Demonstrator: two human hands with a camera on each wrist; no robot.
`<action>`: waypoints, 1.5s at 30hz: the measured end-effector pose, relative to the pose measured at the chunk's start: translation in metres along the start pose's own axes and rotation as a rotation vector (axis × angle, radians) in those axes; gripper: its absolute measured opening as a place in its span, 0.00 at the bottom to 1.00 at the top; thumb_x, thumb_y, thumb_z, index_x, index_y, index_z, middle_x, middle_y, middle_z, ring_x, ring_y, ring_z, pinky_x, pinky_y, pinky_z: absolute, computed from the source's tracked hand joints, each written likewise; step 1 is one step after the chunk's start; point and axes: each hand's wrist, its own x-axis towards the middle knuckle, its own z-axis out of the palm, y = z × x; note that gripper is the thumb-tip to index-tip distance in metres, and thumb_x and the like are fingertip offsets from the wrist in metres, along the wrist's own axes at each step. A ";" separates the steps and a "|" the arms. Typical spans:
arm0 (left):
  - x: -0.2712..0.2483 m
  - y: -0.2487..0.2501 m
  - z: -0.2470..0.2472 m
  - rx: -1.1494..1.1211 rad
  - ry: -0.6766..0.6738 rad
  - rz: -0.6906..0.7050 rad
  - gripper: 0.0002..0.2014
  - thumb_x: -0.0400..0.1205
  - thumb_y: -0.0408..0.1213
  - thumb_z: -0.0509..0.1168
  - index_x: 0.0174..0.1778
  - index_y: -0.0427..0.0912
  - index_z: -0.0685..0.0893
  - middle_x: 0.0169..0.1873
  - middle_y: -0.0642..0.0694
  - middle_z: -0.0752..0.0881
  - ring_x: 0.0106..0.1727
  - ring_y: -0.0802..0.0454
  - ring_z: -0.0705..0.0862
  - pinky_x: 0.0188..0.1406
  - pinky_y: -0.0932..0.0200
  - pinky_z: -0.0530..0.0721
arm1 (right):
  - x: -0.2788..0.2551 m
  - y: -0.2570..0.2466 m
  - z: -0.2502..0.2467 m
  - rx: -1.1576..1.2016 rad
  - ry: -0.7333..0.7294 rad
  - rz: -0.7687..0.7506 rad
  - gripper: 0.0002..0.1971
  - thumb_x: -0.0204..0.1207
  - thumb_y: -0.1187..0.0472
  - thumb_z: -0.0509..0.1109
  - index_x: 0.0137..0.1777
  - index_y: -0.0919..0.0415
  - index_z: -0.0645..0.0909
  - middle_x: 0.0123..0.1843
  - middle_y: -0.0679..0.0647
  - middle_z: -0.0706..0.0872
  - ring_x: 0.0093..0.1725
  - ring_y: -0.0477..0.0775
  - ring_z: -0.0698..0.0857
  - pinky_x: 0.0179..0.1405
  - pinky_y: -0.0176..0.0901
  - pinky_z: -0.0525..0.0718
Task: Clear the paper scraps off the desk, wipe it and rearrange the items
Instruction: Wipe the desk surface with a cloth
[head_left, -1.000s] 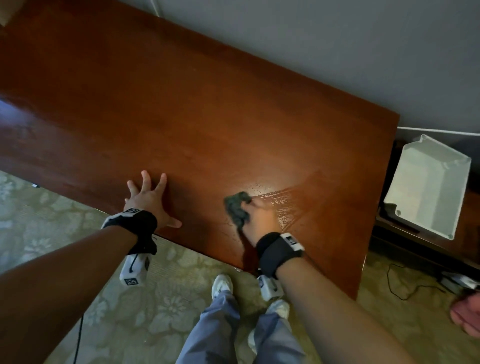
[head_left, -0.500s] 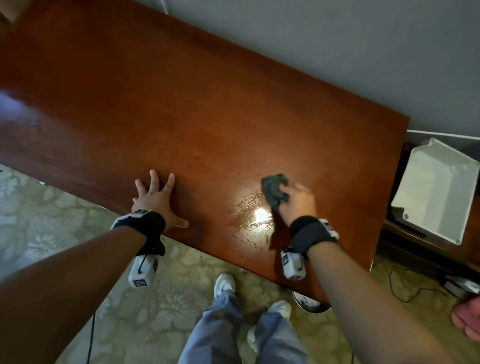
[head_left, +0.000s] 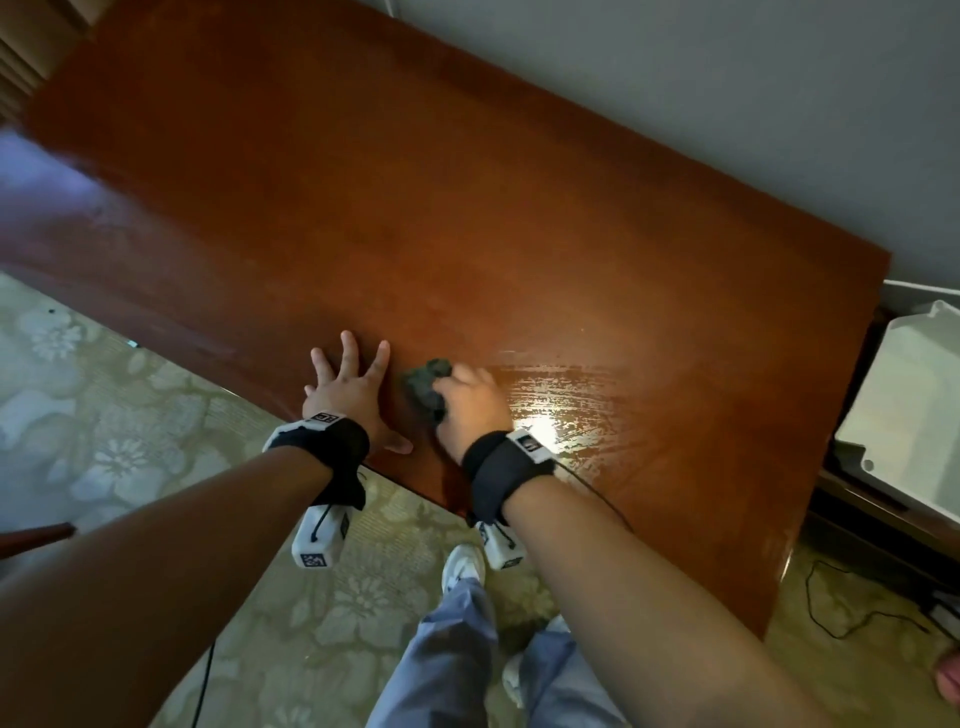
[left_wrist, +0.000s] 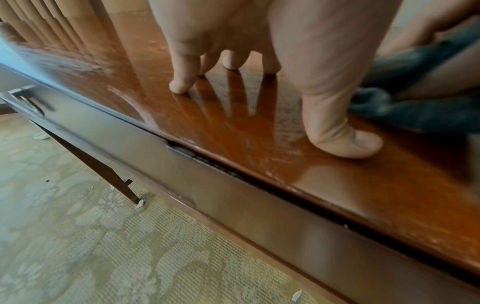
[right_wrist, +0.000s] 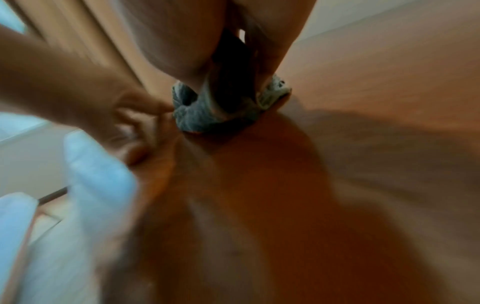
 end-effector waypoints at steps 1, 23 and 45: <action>0.001 -0.001 0.001 0.002 0.008 0.005 0.66 0.65 0.58 0.81 0.84 0.65 0.34 0.83 0.48 0.27 0.84 0.30 0.35 0.80 0.29 0.60 | 0.004 -0.014 0.010 -0.019 -0.052 -0.045 0.13 0.75 0.62 0.71 0.59 0.59 0.83 0.60 0.54 0.77 0.63 0.63 0.72 0.63 0.51 0.77; 0.004 -0.003 0.001 -0.018 -0.024 0.013 0.71 0.60 0.63 0.82 0.83 0.64 0.31 0.82 0.48 0.23 0.83 0.30 0.30 0.81 0.29 0.56 | 0.014 0.073 -0.056 -0.011 0.260 0.448 0.20 0.74 0.65 0.71 0.67 0.61 0.83 0.67 0.56 0.79 0.67 0.63 0.78 0.65 0.55 0.83; -0.038 0.044 -0.015 0.036 0.065 0.165 0.63 0.68 0.57 0.80 0.87 0.53 0.41 0.87 0.42 0.41 0.87 0.38 0.42 0.84 0.36 0.53 | -0.110 0.044 -0.088 -0.016 0.120 0.083 0.24 0.76 0.69 0.66 0.72 0.57 0.80 0.63 0.57 0.82 0.65 0.63 0.76 0.66 0.46 0.76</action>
